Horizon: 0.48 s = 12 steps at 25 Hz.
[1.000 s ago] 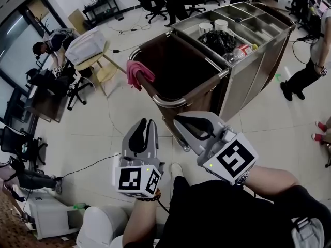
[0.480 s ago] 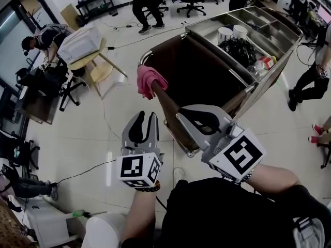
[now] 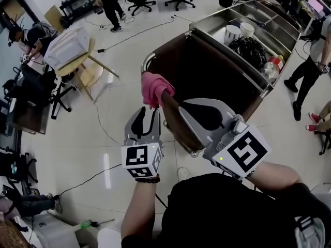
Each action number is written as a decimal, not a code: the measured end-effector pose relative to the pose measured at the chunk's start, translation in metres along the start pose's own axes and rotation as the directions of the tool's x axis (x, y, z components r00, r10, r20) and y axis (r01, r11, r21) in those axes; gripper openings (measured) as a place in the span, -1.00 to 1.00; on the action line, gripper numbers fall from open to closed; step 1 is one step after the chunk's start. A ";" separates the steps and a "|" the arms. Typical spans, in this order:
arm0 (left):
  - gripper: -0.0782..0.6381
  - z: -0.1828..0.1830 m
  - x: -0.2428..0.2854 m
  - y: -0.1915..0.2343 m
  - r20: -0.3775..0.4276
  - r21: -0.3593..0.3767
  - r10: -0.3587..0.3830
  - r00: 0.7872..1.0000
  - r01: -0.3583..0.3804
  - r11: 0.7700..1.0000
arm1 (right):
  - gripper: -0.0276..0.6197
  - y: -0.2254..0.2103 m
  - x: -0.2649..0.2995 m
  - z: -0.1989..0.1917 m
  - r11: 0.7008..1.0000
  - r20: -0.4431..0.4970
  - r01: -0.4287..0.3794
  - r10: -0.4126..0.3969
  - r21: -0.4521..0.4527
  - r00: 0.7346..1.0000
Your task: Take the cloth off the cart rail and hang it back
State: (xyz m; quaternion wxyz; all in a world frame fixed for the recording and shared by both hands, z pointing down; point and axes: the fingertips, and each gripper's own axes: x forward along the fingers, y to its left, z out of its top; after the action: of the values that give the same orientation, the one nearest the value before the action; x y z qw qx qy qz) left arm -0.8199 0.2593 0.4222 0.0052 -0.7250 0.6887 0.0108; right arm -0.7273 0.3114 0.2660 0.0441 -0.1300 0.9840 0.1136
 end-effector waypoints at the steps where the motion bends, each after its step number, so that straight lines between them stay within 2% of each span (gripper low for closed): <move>1: -0.41 -0.004 0.008 0.006 -0.012 -0.002 -0.012 1.000 0.012 1.000 | -0.91 -0.004 0.009 0.001 1.000 0.006 0.005 -0.005 0.004 1.000; 7: -0.38 -0.036 0.050 0.039 -0.088 -0.005 -0.062 0.994 0.062 0.998 | -0.91 -0.032 0.050 -0.017 0.997 -0.047 0.071 -0.071 0.001 0.996; 11: -0.38 -0.052 0.068 0.053 -0.117 -0.014 -0.082 0.990 0.081 0.997 | -0.91 -0.042 0.063 -0.034 0.992 -0.126 0.113 -0.105 0.052 0.986; 12: -0.38 -0.055 0.071 0.056 -0.124 -0.017 -0.086 0.989 0.085 0.996 | -0.91 -0.044 0.067 -0.033 0.993 -0.115 0.112 -0.107 0.039 0.988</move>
State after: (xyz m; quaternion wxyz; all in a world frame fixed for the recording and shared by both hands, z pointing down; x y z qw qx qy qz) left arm -0.8714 0.1842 0.4758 -0.0416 -0.7530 0.6560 -0.0305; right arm -0.7818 0.2453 0.2811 -0.0022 -0.1891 0.9786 0.0812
